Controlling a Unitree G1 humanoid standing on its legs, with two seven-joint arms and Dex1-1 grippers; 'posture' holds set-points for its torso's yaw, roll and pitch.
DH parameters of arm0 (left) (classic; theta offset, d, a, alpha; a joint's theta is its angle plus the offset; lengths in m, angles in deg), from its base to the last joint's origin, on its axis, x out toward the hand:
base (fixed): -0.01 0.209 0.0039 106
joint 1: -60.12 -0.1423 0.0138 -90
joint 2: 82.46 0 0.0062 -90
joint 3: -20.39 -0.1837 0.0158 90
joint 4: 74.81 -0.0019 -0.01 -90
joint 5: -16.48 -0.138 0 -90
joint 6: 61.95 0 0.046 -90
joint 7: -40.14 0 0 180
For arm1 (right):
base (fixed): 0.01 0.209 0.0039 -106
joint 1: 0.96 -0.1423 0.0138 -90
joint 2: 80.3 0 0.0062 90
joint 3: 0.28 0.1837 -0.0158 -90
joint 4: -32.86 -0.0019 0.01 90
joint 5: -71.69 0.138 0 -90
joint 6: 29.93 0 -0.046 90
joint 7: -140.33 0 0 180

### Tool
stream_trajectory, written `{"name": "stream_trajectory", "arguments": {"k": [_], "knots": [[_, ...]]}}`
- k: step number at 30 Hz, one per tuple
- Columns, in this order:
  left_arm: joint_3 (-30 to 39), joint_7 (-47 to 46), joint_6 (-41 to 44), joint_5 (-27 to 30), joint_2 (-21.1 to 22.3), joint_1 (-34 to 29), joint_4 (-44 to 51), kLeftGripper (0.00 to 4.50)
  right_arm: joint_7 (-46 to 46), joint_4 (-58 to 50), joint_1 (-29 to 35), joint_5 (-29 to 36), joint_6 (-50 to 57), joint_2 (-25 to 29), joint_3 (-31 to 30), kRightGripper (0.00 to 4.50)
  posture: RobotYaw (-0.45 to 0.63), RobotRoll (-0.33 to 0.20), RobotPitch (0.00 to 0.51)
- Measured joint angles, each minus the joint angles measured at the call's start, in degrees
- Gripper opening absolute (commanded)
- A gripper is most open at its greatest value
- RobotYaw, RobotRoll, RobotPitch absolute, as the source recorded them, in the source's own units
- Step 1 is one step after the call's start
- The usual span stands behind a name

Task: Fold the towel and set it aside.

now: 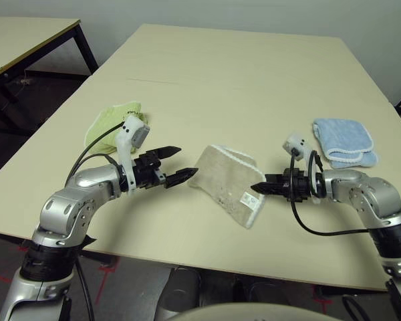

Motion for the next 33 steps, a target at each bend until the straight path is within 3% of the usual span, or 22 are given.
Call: {"name": "stream_trajectory", "arguments": {"k": [9, 13, 20, 23, 26, 33], "knots": [[-0.12, -0.1, -0.02, -0.21, -0.21, 0.7, -0.02, 4.5, -3.16, -0.51, -7.25, -3.45, -7.87, 1.92, -0.58, 0.03, 0.18, 0.0, 0.062], [-0.41, -0.1, -0.48, -0.46, -0.74, 1.86, -0.1, 4.5, -4.12, 4.2, -10.14, -7.79, -16.05, 0.55, -1.91, 0.03, 0.18, 0.0, 0.062], [-0.7, -0.1, -1.22, -0.64, -1.24, 1.92, -0.48, 4.5, -6.17, 14.7, -9.44, -15.02, -29.27, -1.56, -4.75, 0.03, 0.19, 0.0, 0.055], [-0.89, -0.11, -1.25, -0.72, -1.25, 1.89, -0.55, 4.5, -6.0, 19.9, -8.24, -18.53, -35.14, -3.55, -6.07, 0.68, 0.19, 0.0, 0.054], [-1.24, -0.12, -1.25, -0.71, -1.28, 1.88, -0.55, 4.5, -5.82, 23.2, -7.77, -20.02, -38.05, -4.78, -6.33, 1.72, 0.19, 0.0, 0.055], [-1.17, -0.14, -1.25, -0.65, -1.23, 2.9, -1.31, 4.5, -7.48, 22.19, -9.01, -13.61, -35.95, -3.82, 2.93, 4.35, 0.18, 0.0, 0.058]]}}
